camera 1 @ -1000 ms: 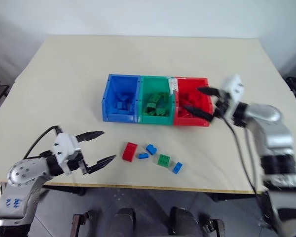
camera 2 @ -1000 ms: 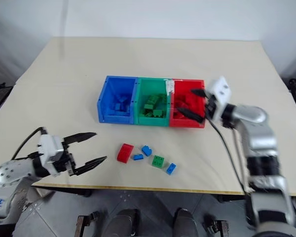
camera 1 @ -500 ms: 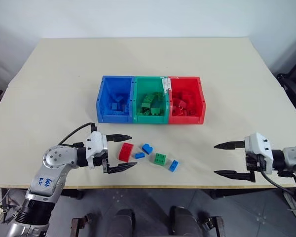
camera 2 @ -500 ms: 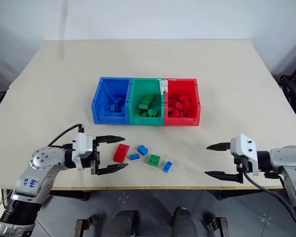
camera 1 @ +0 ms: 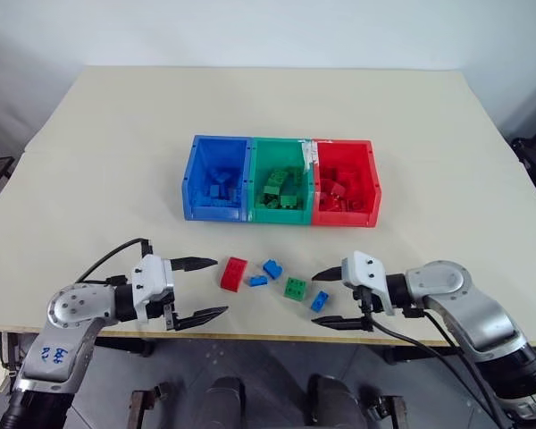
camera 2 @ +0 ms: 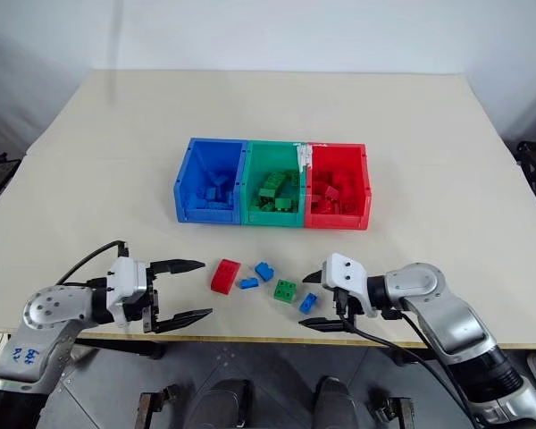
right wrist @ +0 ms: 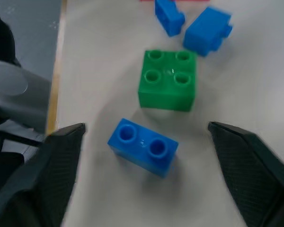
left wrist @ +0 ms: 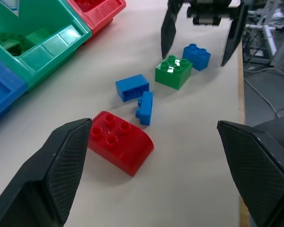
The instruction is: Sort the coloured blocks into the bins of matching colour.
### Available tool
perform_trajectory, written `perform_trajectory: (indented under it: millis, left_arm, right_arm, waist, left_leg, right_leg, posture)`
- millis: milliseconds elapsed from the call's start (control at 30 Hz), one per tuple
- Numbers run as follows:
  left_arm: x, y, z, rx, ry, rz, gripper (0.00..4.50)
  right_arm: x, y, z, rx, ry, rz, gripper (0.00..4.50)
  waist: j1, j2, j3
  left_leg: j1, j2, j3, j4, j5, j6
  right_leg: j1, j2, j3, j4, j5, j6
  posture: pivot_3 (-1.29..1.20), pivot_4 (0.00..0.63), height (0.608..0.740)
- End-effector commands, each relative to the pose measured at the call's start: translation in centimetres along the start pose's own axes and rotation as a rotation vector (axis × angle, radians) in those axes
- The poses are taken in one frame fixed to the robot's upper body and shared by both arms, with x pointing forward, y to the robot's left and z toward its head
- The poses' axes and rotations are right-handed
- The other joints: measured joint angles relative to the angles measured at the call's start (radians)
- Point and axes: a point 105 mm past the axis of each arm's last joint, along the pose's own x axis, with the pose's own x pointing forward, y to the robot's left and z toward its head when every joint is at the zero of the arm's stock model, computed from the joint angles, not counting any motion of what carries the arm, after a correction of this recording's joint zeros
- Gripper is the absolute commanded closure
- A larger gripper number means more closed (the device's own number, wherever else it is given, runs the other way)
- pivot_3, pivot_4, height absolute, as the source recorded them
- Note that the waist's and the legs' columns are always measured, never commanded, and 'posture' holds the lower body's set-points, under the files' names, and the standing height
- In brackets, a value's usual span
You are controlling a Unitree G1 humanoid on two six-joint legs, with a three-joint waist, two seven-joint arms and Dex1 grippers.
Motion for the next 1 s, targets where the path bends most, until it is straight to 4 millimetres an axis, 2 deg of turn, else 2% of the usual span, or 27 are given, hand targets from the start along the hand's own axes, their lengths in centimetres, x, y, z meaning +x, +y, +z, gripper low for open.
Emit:
perform_trajectory:
  millis: [33,167,233,333,433,567,700,800,867,967,1000]
  left_arm:
    - [-0.4,0.0,1.1,0.033,-0.014,0.018,0.00]
    - [-0.5,0.0,1.2,0.032,-0.014,0.035,0.00]
    - [-0.6,0.1,1.3,0.030,-0.019,0.053,0.00]
    - [-1.3,0.3,0.9,-0.001,-0.017,0.108,0.00]
    - [-2.5,0.7,0.4,-0.026,-0.019,0.206,0.00]
    - [-4.3,1.2,0.4,-0.063,-0.055,0.372,0.00]
    - [-5.9,0.6,-0.3,-0.082,-0.031,0.487,0.00]
    - [-6.4,0.2,-0.6,-0.089,-0.017,0.528,0.00]
    - [-6.7,0.2,-0.7,-0.081,-0.010,0.551,0.00]
    - [-6.5,0.4,-0.5,-0.070,-0.019,0.559,0.00]
    - [-6.4,0.4,-0.4,-0.065,-0.023,0.557,0.00]
  right_arm:
    - [-0.1,0.1,0.2,-0.039,-0.006,0.020,1.65]
    - [-0.4,-0.2,0.4,-0.061,-0.014,0.038,2.96]
    - [-0.9,-0.4,1.0,-0.069,-0.045,0.047,2.98]
    - [-2.2,-0.1,3.2,-0.119,-0.120,0.137,2.98]
    - [-2.3,-2.2,8.0,-0.095,-0.279,0.087,2.98]
    - [0.1,-5.6,13.4,-0.113,-0.358,-0.023,2.98]
    - [3.8,-8.7,17.9,-0.094,-0.431,-0.140,2.98]
    - [6.1,-9.8,19.7,-0.107,-0.458,-0.182,2.98]
    - [8.6,-10.9,20.7,-0.141,-0.407,-0.263,2.98]
    - [10.0,-11.5,21.5,-0.139,-0.406,-0.280,2.98]
    - [10.2,-11.7,21.7,-0.135,-0.412,-0.283,2.63]
  waist:
    - [0.001,0.000,0.000]
    - [0.000,0.000,0.000]
    - [0.000,0.000,0.000]
    - [0.000,0.000,0.000]
    - [-0.015,0.000,0.000]
    - [-0.031,0.000,0.000]
    - [-0.034,0.000,0.000]
    - [-0.033,-0.001,-0.001]
    - [-0.037,-0.002,-0.001]
    - [-0.045,-0.002,-0.001]
    - [-0.047,-0.002,-0.001]
  left_leg:
    - [0.000,0.000,0.000,0.000,0.000,0.000]
    - [0.000,0.000,0.000,0.000,0.000,0.000]
    - [0.000,0.000,0.000,0.000,0.000,0.000]
    - [0.000,0.000,0.000,0.000,0.000,0.000]
    - [0.000,0.001,0.001,0.000,0.000,0.000]
    - [0.001,0.004,0.000,-0.001,0.001,-0.002]
    - [0.000,0.003,0.000,-0.001,0.001,-0.003]
    - [-0.001,0.002,0.003,-0.001,0.001,-0.003]
    - [-0.002,0.003,0.005,-0.001,0.001,-0.003]
    - [-0.003,0.003,0.008,-0.001,0.001,-0.003]
    - [-0.003,0.003,0.008,-0.001,0.001,-0.003]
  right_leg:
    - [0.000,0.000,0.000,0.000,0.000,0.000]
    - [0.000,0.000,0.000,0.000,0.000,0.000]
    - [0.000,0.000,0.000,0.000,0.000,0.000]
    - [0.000,0.000,0.000,0.000,0.000,0.000]
    - [0.000,0.000,0.000,0.000,0.000,0.000]
    - [-0.002,0.003,0.000,0.002,0.001,-0.003]
    - [-0.005,0.004,0.002,0.004,0.001,-0.003]
    - [-0.010,0.003,0.004,0.008,0.001,-0.004]
    - [-0.014,0.003,0.004,0.012,0.001,-0.005]
    - [-0.017,0.002,0.004,0.016,0.001,-0.006]
    - [-0.017,0.002,0.004,0.016,0.001,-0.006]
  posture:
    - [0.00,0.150,0.740]
    - [0.00,0.150,0.740]
    - [0.00,0.150,0.740]
    - [0.00,0.150,0.740]
    - [0.00,0.150,0.740]
    - [0.00,0.150,0.740]
    - [0.00,0.150,0.740]
    - [0.00,0.150,0.740]
    - [0.00,0.150,0.740]
    - [0.00,0.150,0.740]
    - [0.00,0.150,0.740]
